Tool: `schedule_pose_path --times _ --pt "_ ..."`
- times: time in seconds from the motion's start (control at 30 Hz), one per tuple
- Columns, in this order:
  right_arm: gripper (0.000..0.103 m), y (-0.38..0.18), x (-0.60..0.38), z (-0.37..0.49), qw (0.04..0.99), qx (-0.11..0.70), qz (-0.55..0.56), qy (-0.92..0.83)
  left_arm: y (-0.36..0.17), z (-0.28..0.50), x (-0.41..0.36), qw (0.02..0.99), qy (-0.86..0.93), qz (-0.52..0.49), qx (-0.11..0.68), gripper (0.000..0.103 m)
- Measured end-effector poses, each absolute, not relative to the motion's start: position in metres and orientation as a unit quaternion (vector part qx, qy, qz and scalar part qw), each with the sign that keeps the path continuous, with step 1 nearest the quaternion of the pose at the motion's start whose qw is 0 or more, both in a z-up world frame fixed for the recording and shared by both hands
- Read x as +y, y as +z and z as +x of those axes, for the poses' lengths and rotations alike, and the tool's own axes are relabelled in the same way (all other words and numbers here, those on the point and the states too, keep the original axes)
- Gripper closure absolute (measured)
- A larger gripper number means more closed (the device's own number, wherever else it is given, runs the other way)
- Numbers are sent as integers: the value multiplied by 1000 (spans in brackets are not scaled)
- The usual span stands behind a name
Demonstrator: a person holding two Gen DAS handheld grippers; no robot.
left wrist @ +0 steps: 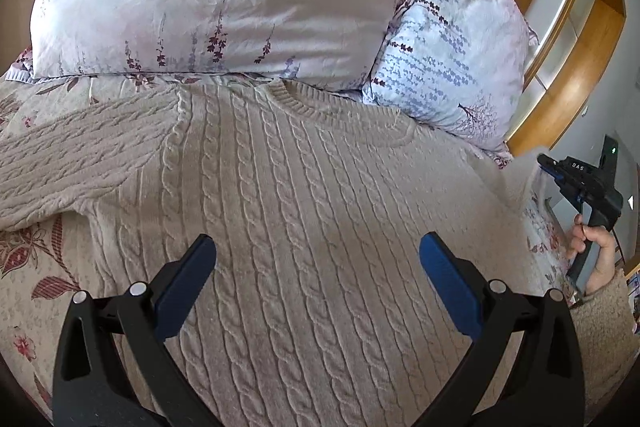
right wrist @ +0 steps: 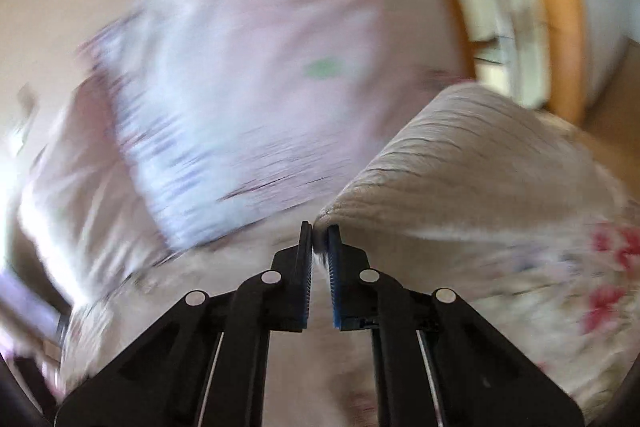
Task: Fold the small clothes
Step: 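Grasp the sweater sleeve with the right tool and lift it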
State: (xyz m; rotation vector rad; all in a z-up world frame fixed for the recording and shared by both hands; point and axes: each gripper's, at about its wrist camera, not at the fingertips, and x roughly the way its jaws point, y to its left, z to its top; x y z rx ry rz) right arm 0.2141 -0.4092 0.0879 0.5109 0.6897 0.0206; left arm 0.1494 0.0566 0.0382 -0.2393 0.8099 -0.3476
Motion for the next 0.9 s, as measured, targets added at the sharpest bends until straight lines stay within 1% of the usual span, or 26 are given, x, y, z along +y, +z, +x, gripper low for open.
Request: schedule_pose_path --times 0.07,0.13,0.23,0.3,0.37,0.4,0.43,0.47,0.5,0.57,0.67,0.77,0.83,0.9 --pt "95 86 -373 219 907 351 224 62 38 149 55 899 -168 -114 387 2" --pt "95 71 -328 225 894 389 191 114 38 148 54 899 -170 -113 388 2" --pt "95 42 -289 233 870 446 156 140 38 146 52 898 -174 -110 389 2" --pt "95 29 -280 234 854 473 158 146 39 145 53 898 -175 -107 389 2" --pt "89 25 -285 229 842 488 179 144 39 143 54 898 -177 -104 389 2" --pt "72 29 -294 223 834 489 208 147 39 143 55 899 -178 -103 388 2" --pt "49 33 -301 217 832 484 226 147 40 142 56 899 -179 -103 386 2" --pt "42 41 -316 207 834 467 258 139 40 142 58 899 -179 -105 385 2" --pt "39 45 -327 202 836 454 277 131 40 142 59 898 -181 -109 385 2" --pt "39 52 -363 191 828 428 349 98 40 144 62 896 -185 -121 386 2" --pt "40 37 -420 184 793 414 446 23 38 145 66 891 -194 -141 385 2" --pt "42 21 -451 183 771 414 483 -40 37 147 69 883 -203 -162 391 2" --pt "52 14 -465 184 765 405 496 -65 37 148 73 879 -204 -175 394 2" --pt "54 14 -474 185 767 395 500 -84 38 148 77 879 -201 -182 393 2"
